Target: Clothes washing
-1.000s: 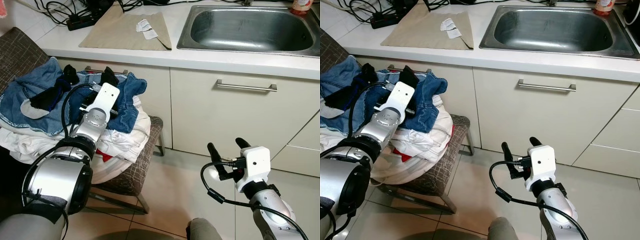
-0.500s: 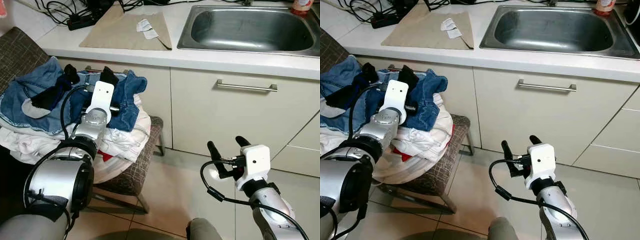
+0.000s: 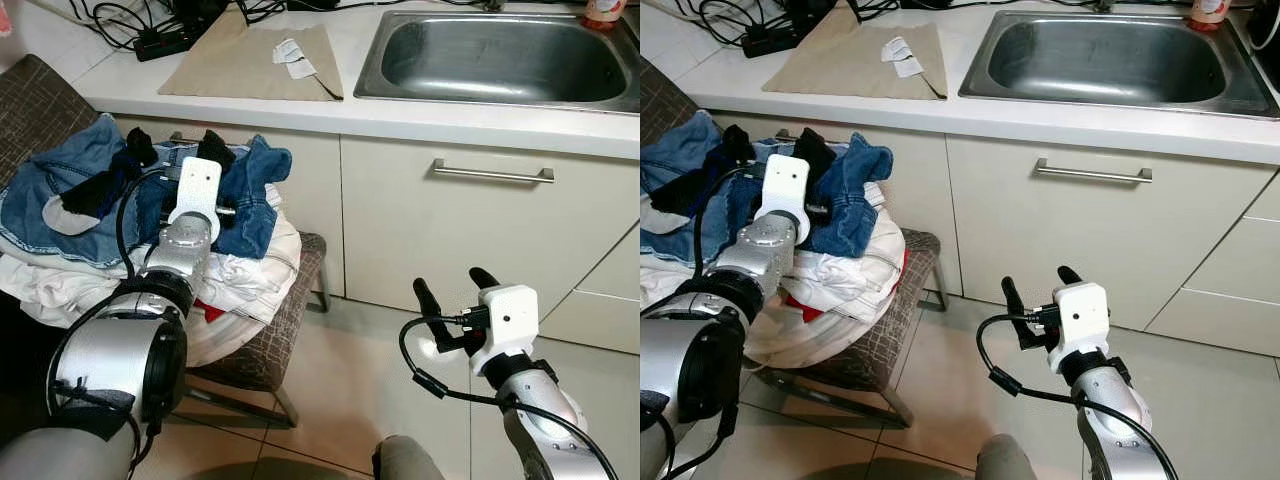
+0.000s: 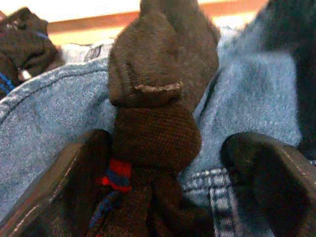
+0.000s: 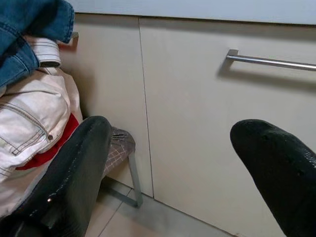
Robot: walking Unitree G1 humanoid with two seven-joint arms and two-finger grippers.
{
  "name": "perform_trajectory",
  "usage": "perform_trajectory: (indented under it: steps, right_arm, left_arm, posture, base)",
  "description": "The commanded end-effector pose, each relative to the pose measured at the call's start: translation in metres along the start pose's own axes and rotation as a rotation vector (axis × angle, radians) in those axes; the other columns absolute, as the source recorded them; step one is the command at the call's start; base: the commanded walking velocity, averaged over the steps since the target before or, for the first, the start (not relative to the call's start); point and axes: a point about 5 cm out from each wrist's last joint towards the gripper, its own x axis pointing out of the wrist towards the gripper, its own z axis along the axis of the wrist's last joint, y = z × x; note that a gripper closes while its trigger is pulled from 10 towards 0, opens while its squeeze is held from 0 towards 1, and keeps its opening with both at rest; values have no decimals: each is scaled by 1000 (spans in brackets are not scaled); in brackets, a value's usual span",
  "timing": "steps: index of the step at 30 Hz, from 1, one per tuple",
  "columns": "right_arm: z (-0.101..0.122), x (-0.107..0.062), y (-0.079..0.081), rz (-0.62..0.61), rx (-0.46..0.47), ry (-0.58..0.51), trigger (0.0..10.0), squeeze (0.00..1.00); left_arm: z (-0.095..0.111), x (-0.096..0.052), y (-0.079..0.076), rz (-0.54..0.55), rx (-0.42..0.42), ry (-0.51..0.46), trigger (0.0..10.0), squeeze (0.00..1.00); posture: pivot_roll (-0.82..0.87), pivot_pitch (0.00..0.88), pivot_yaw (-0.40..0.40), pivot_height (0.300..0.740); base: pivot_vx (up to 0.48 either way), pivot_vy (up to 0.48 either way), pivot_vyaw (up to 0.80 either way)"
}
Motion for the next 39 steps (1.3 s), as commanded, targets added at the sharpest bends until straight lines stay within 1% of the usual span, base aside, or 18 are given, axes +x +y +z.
perform_trajectory:
  steps: [1,2,3,4,5,6,7,12,16,21,29,30,31,32,35,36,38,39]
  right_arm:
    - [0,1,3,8,-1,-4,10000,0]
    - [0,2,4,10,0,-4,10000,0]
    - [0,2,5,12,3,-5,10000,0]
    - [-1,2,6,13,6,-4,10000,0]
    - [-1,3,7,14,7,-4,10000,0]
    - [-2,3,8,16,9,-4,10000,0]
    - [-2,4,9,16,11,-3,10000,0]
    - [-3,6,8,15,14,-2,10000,0]
    - [-3,5,7,13,12,-1,10000,0]
    - [-4,4,7,9,9,1,10000,0]
    - [-5,3,4,7,1,7,10000,0]
    - [-5,2,4,6,0,7,10000,0]
    - [-5,2,4,6,-1,8,10000,0]
    - [-5,2,4,5,-2,8,10000,0]
    - [-5,2,4,5,-3,8,10000,0]
    - [-5,2,4,5,-4,8,10000,0]
    - [-5,2,4,4,-5,8,10000,0]
    - [-5,2,3,4,-5,9,10000,0]
  left_arm:
    - [10,1,1,-8,-23,-35,4392,1000]
    - [9,1,1,-7,-26,-34,1490,1000]
    - [9,1,2,-8,-34,-34,0,1000]
    - [9,1,3,-10,-49,-34,0,1000]
    - [9,1,4,-12,-58,-35,1686,1000]
    - [9,1,4,-22,-58,-39,3961,1000]
    - [10,1,4,-21,-45,-40,10000,1000]
    - [8,1,4,-17,2,-37,10000,1000]
    - [14,1,5,4,104,-74,10000,1000]
    - [14,1,12,37,58,-72,10000,1000]
    - [3,0,7,15,102,-29,10000,1000]
    - [3,0,6,11,120,-35,0,1000]
    - [3,0,5,6,117,-37,0,1000]
    - [3,0,4,9,114,-33,0,0]
    - [2,0,5,13,125,-31,0,0]
    - [1,0,8,45,168,-19,0,0]
    - [0,0,11,68,198,-7,0,0]
    - [-2,0,13,75,195,6,0,0]
  posture:
    - [-507,72,152,740]
    - [-507,72,152,740]
    - [-500,79,156,740]
    - [-500,79,156,740]
    - [-494,82,159,740]
    - [-494,82,159,740]
    - [-492,82,161,740]
    - [-490,81,162,740]
    - [-493,83,160,740]
    - [-498,83,160,740]
    - [-506,87,154,740]
    - [-506,87,154,740]
    - [-506,87,154,740]
    - [-507,87,154,740]
    - [-507,88,153,740]
    - [-507,88,153,740]
    - [-507,89,152,740]
    - [-507,89,152,740]
  base:
    - [0,0,0]
    - [0,0,0]
    - [0,0,0]
    - [0,0,0]
    - [0,0,0]
    - [0,0,0]
    - [0,0,0]
    - [0,0,0]
    - [0,0,0]
    - [0,0,0]
    - [0,0,0]
    - [0,0,0]
    - [0,0,0]
    - [0,0,0]
    - [0,0,0]
    - [0,0,0]
    - [0,0,0]
    - [0,0,0]
